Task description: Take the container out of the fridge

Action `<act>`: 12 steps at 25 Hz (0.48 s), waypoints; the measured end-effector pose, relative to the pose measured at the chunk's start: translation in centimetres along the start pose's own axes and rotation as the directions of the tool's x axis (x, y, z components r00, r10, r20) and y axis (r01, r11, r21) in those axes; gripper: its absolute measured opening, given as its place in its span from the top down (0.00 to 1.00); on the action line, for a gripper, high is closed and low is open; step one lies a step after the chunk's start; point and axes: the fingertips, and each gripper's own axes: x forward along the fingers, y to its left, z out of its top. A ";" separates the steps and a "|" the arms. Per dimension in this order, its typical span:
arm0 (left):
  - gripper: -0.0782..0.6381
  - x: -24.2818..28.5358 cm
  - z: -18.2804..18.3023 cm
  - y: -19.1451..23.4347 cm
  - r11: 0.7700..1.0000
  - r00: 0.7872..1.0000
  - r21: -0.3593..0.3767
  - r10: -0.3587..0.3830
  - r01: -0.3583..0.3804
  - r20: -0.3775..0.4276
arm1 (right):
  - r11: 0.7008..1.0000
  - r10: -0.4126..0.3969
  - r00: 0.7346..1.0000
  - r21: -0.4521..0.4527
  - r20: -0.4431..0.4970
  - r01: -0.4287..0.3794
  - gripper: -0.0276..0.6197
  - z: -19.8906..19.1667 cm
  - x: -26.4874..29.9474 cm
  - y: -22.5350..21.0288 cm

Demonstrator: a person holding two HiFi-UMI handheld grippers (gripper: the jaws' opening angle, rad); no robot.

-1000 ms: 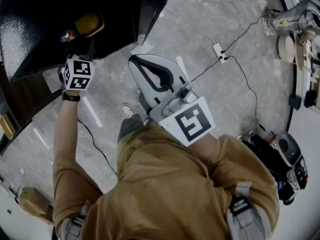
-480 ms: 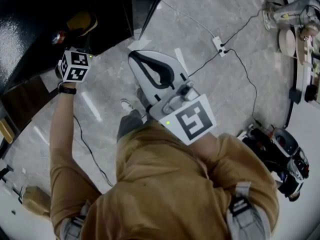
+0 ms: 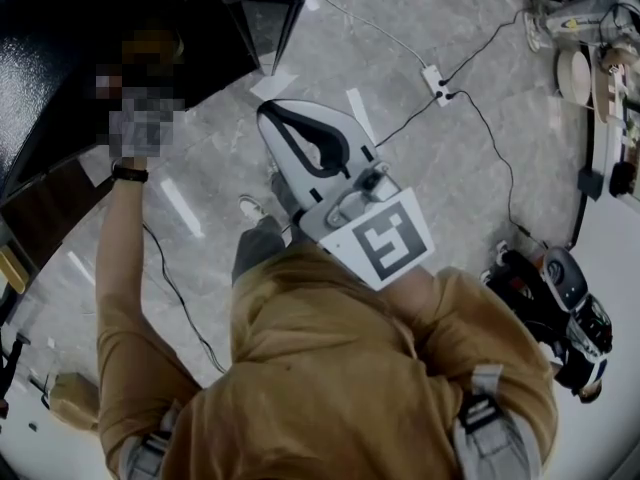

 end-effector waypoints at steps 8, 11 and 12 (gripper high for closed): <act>0.77 0.8 -0.5 -0.2 0.999 0.998 0.034 -0.030 0.031 -0.047 | 1.000 -0.006 1.000 0.023 -0.002 0.006 0.95 -0.6 0.2 -0.7; 0.77 1.2 -0.8 -0.3 0.998 0.997 0.045 -0.040 0.044 -0.069 | 1.000 -0.012 1.000 0.029 -0.001 0.012 0.95 -0.8 0.1 -1.0; 0.77 1.4 -0.9 -0.3 0.998 0.996 0.045 -0.043 0.047 -0.076 | 0.999 -0.014 1.000 0.032 0.000 0.014 0.95 -0.8 0.0 -1.2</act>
